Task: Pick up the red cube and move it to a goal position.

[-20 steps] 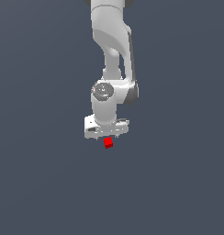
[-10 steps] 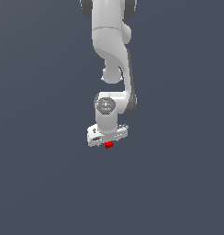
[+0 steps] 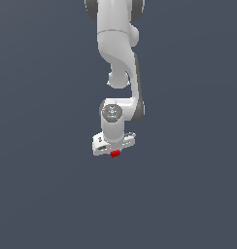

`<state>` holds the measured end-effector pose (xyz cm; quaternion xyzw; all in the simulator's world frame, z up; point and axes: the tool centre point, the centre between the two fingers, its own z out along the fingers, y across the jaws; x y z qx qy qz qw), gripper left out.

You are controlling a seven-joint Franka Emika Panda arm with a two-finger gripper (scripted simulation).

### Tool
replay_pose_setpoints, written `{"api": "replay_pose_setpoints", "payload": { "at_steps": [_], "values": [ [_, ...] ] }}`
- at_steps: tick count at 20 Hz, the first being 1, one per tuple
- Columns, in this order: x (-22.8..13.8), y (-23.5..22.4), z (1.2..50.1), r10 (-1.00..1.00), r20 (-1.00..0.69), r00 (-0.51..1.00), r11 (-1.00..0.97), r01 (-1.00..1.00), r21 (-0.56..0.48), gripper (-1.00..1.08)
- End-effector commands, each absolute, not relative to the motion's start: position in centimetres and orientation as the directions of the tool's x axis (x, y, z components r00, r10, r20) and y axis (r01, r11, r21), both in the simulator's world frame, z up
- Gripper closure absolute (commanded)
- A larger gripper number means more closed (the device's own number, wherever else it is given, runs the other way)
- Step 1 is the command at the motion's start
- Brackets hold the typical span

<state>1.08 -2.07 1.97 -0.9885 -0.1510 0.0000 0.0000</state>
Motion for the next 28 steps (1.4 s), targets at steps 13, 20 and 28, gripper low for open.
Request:
{"api": "replay_pose_setpoints", "payload": {
  "at_steps": [13,20,28],
  "values": [
    [1.0,-2.0,2.4,0.298,-0.001,0.955,-0.955,0.298,0.0,1.08],
    [0.7,-1.3,5.3,0.298,-0.001,0.955,-0.955,0.298,0.0,1.08],
    [0.1,0.2,12.2,0.298,-0.001,0.955,-0.955,0.298,0.0,1.08]
  ]
}}
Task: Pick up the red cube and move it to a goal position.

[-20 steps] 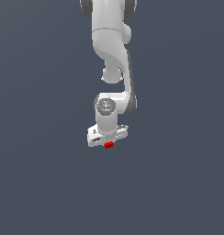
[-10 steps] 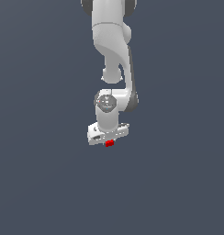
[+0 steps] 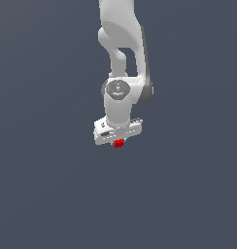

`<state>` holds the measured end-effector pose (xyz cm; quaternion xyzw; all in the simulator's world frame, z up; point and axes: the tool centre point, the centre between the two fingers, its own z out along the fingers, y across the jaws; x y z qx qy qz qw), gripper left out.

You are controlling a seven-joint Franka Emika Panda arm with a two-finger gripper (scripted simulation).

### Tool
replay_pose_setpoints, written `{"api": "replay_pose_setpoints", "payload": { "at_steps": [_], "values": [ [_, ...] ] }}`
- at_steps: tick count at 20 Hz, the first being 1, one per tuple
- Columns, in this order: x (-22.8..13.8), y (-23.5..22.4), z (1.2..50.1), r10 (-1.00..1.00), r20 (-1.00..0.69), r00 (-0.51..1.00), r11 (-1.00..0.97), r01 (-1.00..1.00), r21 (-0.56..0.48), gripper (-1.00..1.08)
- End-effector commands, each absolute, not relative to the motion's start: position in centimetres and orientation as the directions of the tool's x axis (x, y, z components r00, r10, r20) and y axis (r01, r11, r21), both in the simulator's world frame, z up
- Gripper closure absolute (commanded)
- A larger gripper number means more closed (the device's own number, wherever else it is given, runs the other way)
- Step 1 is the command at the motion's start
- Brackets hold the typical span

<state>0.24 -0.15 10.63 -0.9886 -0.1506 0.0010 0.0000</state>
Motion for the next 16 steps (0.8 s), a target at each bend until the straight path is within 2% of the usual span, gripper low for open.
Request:
{"api": "replay_pose_setpoints", "payload": {
  "at_steps": [1,16],
  "values": [
    [0.0,0.4,13.3,0.298,-0.001,0.955,-0.955,0.298,0.0,1.08],
    [-1.0,4.1,30.1,0.298,-0.001,0.955,-0.955,0.298,0.0,1.08]
  ]
}}
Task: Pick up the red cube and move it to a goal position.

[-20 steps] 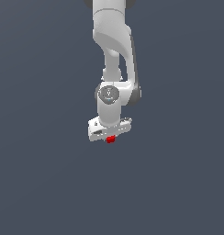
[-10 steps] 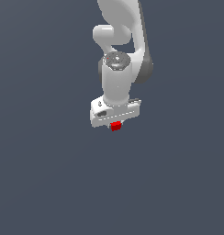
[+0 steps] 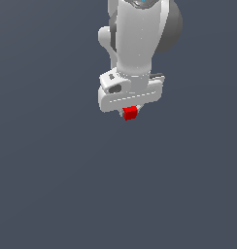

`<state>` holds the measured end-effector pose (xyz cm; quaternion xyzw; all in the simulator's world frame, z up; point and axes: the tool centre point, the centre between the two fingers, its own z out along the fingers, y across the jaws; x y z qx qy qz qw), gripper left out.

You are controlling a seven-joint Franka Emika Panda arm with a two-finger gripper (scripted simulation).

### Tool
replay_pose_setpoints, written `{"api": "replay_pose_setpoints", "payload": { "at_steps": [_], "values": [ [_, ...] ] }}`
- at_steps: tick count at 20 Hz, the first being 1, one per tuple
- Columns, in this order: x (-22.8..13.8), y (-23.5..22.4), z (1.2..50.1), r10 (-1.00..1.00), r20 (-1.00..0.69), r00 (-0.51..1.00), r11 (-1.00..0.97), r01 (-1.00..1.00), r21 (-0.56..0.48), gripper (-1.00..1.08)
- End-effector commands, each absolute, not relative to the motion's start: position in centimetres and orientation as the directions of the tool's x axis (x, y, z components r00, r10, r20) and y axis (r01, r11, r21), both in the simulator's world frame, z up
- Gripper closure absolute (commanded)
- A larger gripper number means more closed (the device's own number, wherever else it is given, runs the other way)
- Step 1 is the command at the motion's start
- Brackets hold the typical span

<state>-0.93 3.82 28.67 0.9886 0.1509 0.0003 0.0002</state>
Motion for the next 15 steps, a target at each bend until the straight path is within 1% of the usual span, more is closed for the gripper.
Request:
{"api": "replay_pose_setpoints", "payload": {
  "at_steps": [1,8,15],
  "values": [
    [-1.1,4.3,30.9,0.298,-0.001,0.955,-0.955,0.298,0.0,1.08],
    [-1.1,5.2,34.9,0.298,-0.001,0.955,-0.955,0.298,0.0,1.08],
    [-1.0,5.5,36.1,0.298,-0.001,0.955,-0.955,0.298,0.0,1.08]
  ]
}}
